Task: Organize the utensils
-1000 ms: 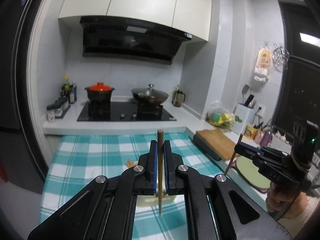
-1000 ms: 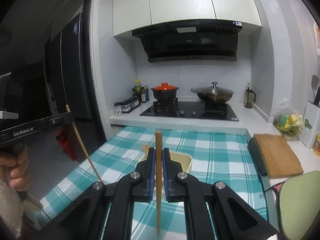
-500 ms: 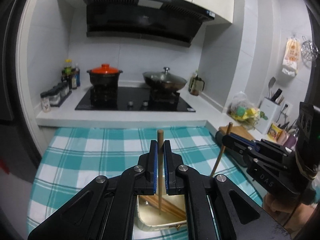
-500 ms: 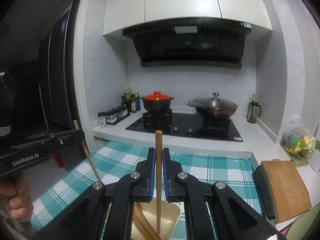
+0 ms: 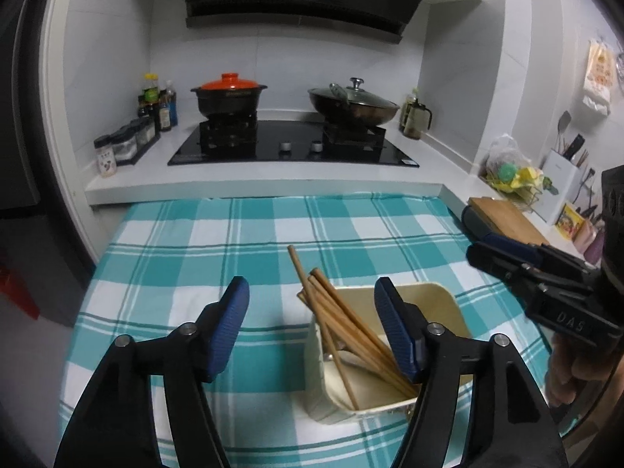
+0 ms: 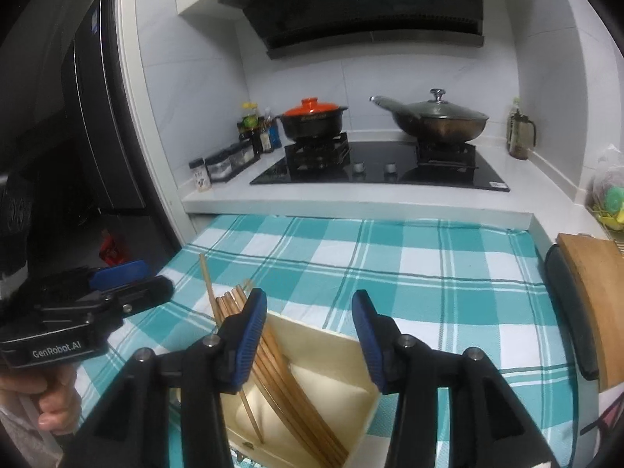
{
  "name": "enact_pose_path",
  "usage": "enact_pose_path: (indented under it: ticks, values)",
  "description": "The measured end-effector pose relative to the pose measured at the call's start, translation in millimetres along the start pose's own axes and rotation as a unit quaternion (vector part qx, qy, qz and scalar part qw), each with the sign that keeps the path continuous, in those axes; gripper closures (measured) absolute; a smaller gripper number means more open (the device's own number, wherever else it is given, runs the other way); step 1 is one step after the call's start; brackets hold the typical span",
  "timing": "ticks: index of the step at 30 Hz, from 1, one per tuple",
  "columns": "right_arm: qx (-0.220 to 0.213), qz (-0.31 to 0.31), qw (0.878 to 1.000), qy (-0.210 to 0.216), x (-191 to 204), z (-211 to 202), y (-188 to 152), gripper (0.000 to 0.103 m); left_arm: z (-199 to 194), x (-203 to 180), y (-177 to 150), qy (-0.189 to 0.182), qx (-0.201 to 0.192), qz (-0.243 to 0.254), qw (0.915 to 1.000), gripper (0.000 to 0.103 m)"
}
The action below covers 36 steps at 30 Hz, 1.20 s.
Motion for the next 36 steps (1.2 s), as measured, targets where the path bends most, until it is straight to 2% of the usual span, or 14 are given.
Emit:
enact_pose_path:
  ticks: [2, 4, 6, 8, 11, 16, 19, 22, 25, 36]
  values:
    - [-0.012, -0.003, 1.0, -0.009, -3.2, -14.6, 2.4, 0.055, -18.6, 2.8, -1.8, 0.015, -0.015, 0.014, 0.9997, 0.021]
    - [-0.021, -0.004, 1.0, -0.013, -2.0, -30.3, 4.6, 0.049, -39.1, 3.0, -5.3, 0.039, -0.032, 0.033, 0.9982, 0.005]
    - [-0.031, -0.007, 0.999, -0.016, 3.9, -53.2, 2.5, 0.041, -58.8, 3.0, -7.8, 0.07, -0.05, 0.051, 0.995, 0.001]
    - [-0.036, -0.011, 0.999, -0.019, 9.2, -72.1, -1.4, 0.036, -79.6, -1.2, -13.4, 0.094, -0.059, 0.068, 0.9915, 0.001]
    - [-0.034, -0.016, 0.999, -0.024, 21.5, -102.4, -12.1, 0.021, -107.3, -6.2, -22.0, 0.112, -0.061, 0.065, 0.9897, 0.001]
    - [-0.04, -0.02, 0.998, -0.046, 40.4, -149.4, -29.5, 0.014, -153.7, -16.7, -43.5, 0.109, -0.058, 0.049, 0.9911, 0.001]
    - [-0.039, -0.022, 0.997, -0.062, 50.7, -169.8, -39.9, 0.01, -176.0, -23.4, -56.8, 0.113, -0.056, 0.061, 0.9901, 0.001]
    - [-0.039, -0.03, 0.996, -0.079, 60.2, -188.1, -50.5, 0.002, -193.7, -27.8, -68.4, 0.131, -0.05, 0.082, 0.9867, 0.001]
    - [-0.034, -0.031, 0.995, -0.092, 67.4, -204.2, -59.6, 0.0, -205.2, -32.5, -78.9, 0.132, -0.037, 0.088, 0.9866, 0.001]
    - [-0.026, -0.038, 0.991, -0.123, 80.2, -254.4, -74.6, 0.0, -233.7, -38.9, -94.0, 0.095, -0.016, 0.039, 0.9946, 0.0]
Point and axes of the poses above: each gripper's, at about its wrist camera, not at the fingertips, and z roughly the way its jaws point, x to its left, y to its top, the point moved 9 cm from there along z, roughly the way its jaws point, and after that the axes turned 11 degrees about -x, right-handed, at the moved point
